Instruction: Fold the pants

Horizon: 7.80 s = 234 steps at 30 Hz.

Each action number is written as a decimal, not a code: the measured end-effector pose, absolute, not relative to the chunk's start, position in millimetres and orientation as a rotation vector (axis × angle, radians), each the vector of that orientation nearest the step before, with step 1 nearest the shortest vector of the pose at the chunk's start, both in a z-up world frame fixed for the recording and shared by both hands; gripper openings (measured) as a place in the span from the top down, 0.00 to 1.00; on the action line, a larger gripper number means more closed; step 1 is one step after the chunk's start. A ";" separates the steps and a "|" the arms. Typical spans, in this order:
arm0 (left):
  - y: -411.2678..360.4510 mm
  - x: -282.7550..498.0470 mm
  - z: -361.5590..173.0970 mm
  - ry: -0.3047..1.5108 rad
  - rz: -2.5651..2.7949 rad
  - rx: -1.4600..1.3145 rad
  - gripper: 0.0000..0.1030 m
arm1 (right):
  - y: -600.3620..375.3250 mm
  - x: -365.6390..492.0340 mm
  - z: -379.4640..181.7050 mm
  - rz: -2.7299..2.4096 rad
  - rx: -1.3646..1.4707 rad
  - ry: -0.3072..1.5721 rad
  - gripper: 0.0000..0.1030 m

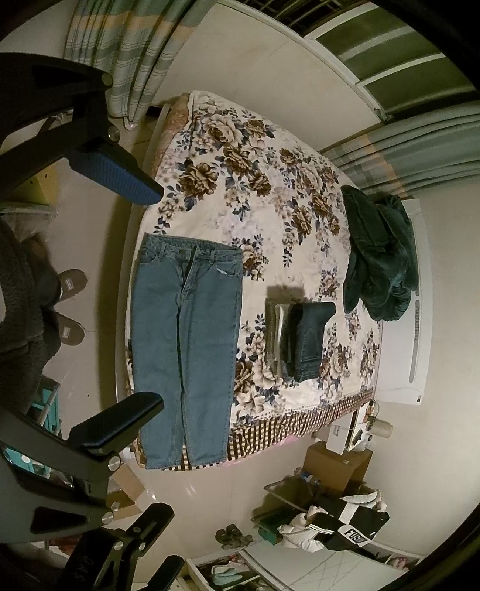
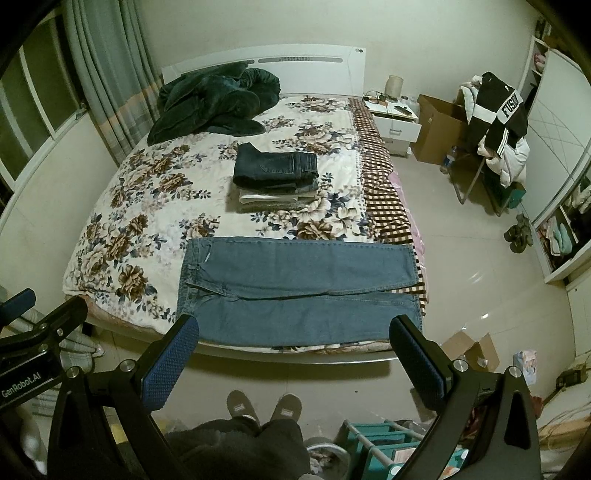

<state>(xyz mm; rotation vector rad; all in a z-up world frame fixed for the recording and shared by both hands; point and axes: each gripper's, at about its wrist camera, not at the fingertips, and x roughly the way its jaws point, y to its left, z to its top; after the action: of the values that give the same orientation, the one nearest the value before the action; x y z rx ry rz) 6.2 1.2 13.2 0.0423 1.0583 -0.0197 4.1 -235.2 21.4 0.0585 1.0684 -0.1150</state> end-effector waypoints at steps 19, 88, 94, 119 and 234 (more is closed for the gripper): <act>4.7 2.7 18.6 1.053 -0.021 0.041 0.00 | -235.9 4.5 21.0 -0.115 0.058 1.069 0.00; 37.3 475.2 -518.5 1.520 0.517 -0.212 0.01 | -578.8 434.0 -586.8 -0.732 0.672 1.409 0.00; 64.9 490.1 -562.9 1.550 0.582 -0.323 0.14 | -600.2 467.3 -646.3 -0.789 0.714 1.455 0.00; 128.8 284.5 -418.2 1.181 0.332 -0.570 0.97 | -572.0 334.3 -569.7 -0.628 0.702 1.372 0.93; -188.1 247.9 -592.6 1.512 -0.064 -0.060 0.00 | -691.7 22.4 -616.6 -0.662 0.925 0.850 0.80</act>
<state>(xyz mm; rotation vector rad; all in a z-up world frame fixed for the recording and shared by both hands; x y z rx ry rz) 247.9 -188.1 -592.6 -0.0602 1.5122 -0.0637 22.4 -691.7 -616.6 0.9246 0.8501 -0.6620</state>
